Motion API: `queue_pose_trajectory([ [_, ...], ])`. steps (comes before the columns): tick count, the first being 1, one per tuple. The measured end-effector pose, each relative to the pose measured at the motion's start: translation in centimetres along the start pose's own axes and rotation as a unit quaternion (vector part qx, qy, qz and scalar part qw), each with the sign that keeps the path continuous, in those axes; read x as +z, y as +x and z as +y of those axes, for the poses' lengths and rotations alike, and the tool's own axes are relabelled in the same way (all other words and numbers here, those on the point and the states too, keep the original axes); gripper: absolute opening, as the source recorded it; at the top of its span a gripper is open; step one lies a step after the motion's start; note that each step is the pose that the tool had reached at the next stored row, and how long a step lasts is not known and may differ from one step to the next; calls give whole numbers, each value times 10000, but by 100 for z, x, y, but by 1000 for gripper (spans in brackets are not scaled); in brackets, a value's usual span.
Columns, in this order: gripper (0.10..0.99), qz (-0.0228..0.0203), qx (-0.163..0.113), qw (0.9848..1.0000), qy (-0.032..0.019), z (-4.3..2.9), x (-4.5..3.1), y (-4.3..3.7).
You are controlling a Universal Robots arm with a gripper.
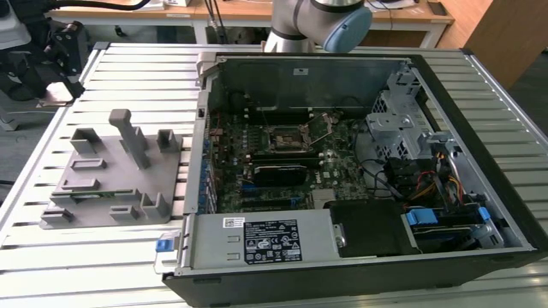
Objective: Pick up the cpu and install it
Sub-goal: 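Pick up the cpu and move it towards the insertion slot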
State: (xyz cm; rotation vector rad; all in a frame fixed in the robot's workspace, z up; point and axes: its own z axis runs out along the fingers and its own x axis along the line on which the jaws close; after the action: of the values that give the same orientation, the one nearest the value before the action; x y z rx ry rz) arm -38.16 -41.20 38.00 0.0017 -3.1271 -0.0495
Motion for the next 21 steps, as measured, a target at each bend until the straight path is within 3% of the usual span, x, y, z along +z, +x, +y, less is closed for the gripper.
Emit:
queue_pose_trajectory([
  [21,525,0,0,10000,0,0,-3,-169],
])
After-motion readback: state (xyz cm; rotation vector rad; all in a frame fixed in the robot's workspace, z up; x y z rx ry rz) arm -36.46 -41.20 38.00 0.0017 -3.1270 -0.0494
